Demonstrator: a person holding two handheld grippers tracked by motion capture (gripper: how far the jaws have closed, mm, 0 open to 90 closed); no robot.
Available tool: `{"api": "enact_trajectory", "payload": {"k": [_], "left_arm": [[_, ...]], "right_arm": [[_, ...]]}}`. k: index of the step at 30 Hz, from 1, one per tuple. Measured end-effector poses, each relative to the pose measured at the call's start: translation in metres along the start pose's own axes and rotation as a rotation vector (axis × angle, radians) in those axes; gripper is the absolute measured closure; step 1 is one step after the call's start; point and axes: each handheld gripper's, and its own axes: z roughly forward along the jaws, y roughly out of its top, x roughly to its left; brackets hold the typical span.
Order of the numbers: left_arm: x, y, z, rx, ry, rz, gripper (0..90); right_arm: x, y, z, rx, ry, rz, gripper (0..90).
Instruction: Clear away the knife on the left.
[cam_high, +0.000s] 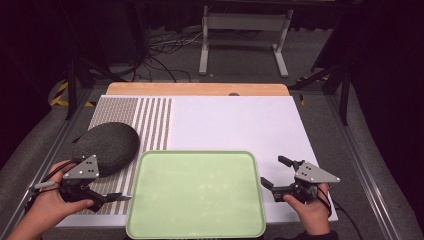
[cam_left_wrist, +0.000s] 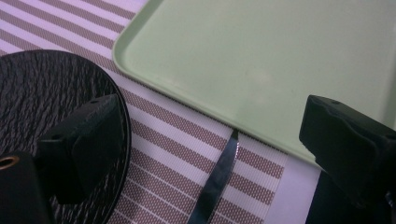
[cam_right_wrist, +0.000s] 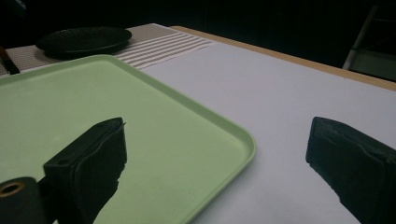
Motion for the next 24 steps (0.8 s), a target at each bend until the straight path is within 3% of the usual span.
{"api": "enact_trajectory", "payload": {"k": [8,19,24], "left_arm": [[0.0005,0.0021,-0.0002,0.112,-0.01,0.032,8.4],[0.0043,0.0046,0.0047,0.299,-0.015,0.115,9.0],[0.0045,0.0056,0.007,0.354,-0.02,0.15,9.1]], "right_arm": [[-0.0002,0.0003,-0.0002,-0.004,0.0,0.003,6.0],[-0.0003,0.0003,-0.0006,-0.003,0.002,0.001,6.0],[-0.0001,0.0,-0.0001,-0.002,0.007,0.001,6.0]]}}
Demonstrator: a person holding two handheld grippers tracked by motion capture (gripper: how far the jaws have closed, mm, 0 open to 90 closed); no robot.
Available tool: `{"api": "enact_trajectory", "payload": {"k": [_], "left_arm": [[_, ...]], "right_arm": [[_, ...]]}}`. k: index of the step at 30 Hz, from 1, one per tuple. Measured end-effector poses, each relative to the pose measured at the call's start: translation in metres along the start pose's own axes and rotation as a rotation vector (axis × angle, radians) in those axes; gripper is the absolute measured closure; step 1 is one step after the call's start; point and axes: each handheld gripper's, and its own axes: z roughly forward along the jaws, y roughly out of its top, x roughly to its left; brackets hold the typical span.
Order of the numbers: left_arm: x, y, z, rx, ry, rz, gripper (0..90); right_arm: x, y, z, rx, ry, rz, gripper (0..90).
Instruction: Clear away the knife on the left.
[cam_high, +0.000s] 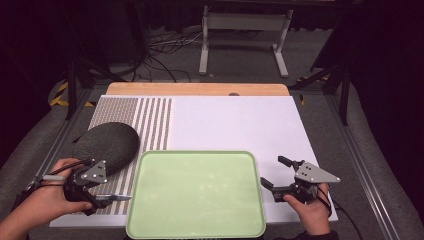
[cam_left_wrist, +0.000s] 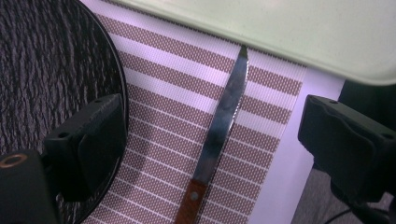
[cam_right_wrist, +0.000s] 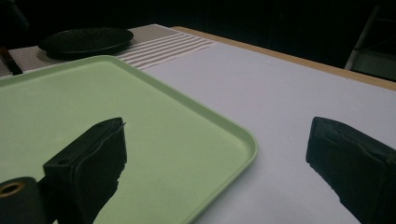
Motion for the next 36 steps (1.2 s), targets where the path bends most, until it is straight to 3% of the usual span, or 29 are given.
{"api": "enact_trajectory", "payload": {"k": [6,14,24,32,36], "left_arm": [[-0.002,0.003,0.003,0.076,-0.013,0.058,11.4],[-0.002,0.005,0.004,0.124,0.0,0.073,12.0],[0.002,0.003,0.009,0.202,-0.014,0.159,16.3],[0.006,0.001,0.017,0.232,-0.071,0.228,25.1],[0.009,-0.001,0.022,0.26,-0.103,0.265,34.4]], "right_arm": [[0.0,0.0,0.0,0.003,0.001,0.0,6.0],[0.0,0.0,0.0,0.004,0.005,0.001,6.0],[0.001,0.0,0.001,0.006,0.01,-0.003,6.0],[0.001,0.0,0.002,0.012,0.013,-0.003,6.0],[0.002,0.0,0.003,0.015,0.014,-0.01,6.1]]}}
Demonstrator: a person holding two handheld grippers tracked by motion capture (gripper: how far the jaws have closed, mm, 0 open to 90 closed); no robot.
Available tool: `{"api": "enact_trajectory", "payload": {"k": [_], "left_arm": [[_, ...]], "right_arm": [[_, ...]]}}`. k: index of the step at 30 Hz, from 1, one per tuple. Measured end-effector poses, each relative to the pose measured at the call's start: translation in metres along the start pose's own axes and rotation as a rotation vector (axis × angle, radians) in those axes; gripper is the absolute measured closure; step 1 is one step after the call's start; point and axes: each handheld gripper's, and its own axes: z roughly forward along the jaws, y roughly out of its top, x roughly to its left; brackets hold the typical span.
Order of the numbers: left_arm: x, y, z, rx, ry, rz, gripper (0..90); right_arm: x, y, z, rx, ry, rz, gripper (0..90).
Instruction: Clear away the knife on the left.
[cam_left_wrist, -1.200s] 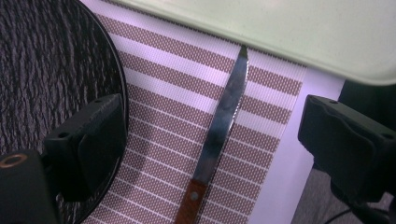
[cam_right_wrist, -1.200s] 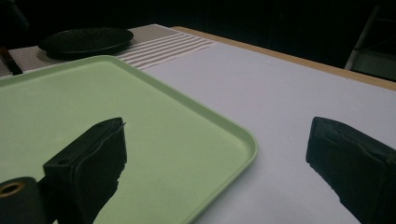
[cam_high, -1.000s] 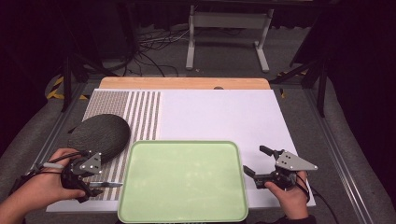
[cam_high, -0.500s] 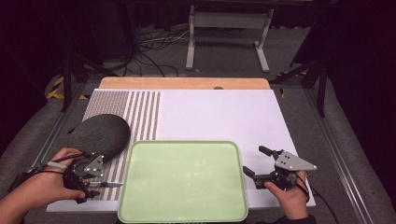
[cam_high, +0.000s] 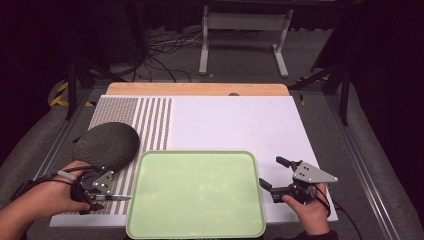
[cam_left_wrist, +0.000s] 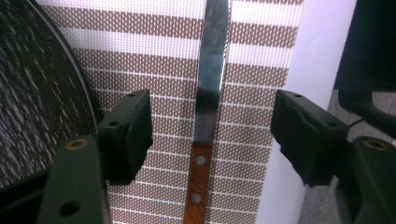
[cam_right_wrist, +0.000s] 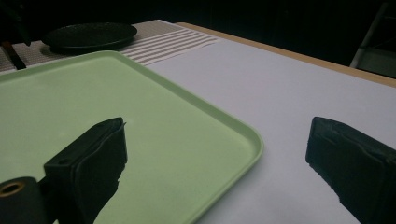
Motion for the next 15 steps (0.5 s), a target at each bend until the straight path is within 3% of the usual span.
{"api": "enact_trajectory", "payload": {"k": [7,15], "left_arm": [[0.005,-0.005,0.01,0.079,-0.025,0.033,48.0],[0.007,-0.009,0.016,0.166,-0.013,0.067,65.5]], "right_arm": [[0.0,0.0,-0.001,-0.001,0.0,-0.003,6.2],[0.0,0.0,0.0,0.001,0.003,-0.003,6.2]]}}
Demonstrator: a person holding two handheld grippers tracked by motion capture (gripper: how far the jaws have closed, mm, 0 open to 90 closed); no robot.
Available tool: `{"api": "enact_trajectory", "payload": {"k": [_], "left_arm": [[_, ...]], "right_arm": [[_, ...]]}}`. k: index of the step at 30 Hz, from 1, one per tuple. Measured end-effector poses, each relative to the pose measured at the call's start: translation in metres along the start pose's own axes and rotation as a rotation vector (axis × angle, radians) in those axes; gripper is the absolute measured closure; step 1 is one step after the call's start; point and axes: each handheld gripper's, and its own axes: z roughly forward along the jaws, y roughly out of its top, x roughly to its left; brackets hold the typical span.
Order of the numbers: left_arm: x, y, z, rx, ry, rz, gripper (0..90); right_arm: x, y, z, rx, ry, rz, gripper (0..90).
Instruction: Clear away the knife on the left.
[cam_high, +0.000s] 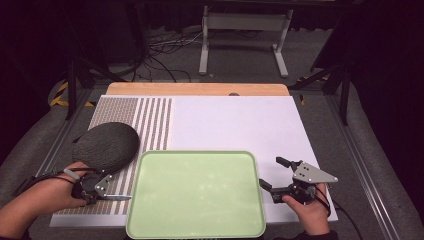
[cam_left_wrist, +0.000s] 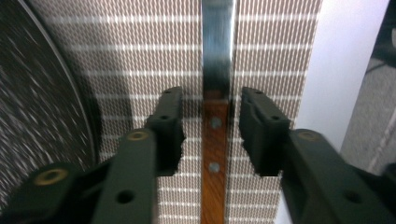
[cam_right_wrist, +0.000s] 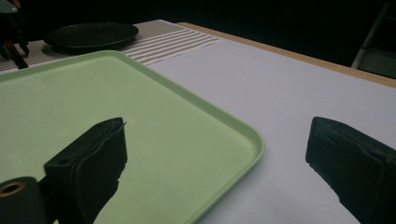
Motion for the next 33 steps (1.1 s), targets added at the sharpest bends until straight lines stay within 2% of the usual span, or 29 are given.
{"api": "enact_trajectory", "payload": {"k": [1,2,3,4,11,13,18,23,27,28,29,30,32,33], "left_arm": [[0.0,0.0,0.0,0.0,0.0,0.0,69.5],[0.0,0.001,0.0,0.017,-0.005,0.012,69.5],[-0.001,0.001,0.001,0.01,-0.008,0.016,76.2],[-0.002,0.002,0.0,0.023,-0.005,0.03,76.9],[-0.002,0.002,0.0,0.029,-0.006,0.023,77.5],[-0.001,0.0,0.001,0.009,-0.015,0.019,77.6],[-0.001,-0.001,0.0,0.003,-0.02,0.01,77.9],[0.004,-0.007,-0.006,-0.02,-0.031,-0.049,78.0],[0.005,-0.009,-0.013,-0.001,-0.026,-0.079,78.0],[0.005,-0.01,-0.015,-0.013,-0.024,-0.096,78.0],[0.006,-0.012,-0.016,-0.024,-0.041,-0.113,78.0],[0.006,-0.013,-0.018,-0.025,-0.028,-0.125,78.0],[0.006,-0.017,-0.02,-0.033,-0.028,-0.159,78.1],[0.006,-0.019,-0.022,-0.057,-0.031,-0.192,78.1]], "right_arm": [[0.0,0.0,0.0,0.0,0.0,0.0,6.2],[0.0,0.0,0.0,0.0,0.0,0.0,6.2],[0.0,0.0,0.0,0.0,0.0,0.0,6.2],[0.0,0.0,0.0,0.0,-0.001,0.0,6.2],[0.001,0.0,0.0,0.0,0.004,-0.001,6.1],[0.0,0.0,0.0,-0.002,0.004,-0.001,6.2],[0.001,0.0,0.001,0.002,0.007,-0.003,6.4],[0.001,0.0,0.0,0.004,0.002,-0.002,6.8],[0.001,0.0,0.001,0.007,0.003,-0.006,7.1],[0.001,0.0,0.001,0.007,0.005,-0.006,7.1],[0.001,-0.001,0.001,0.008,0.004,-0.005,7.2],[0.001,-0.001,0.001,0.008,0.004,-0.005,7.2],[0.001,-0.001,0.0,0.007,0.002,-0.004,7.2],[0.001,-0.001,0.0,0.004,0.001,-0.004,7.2]]}}
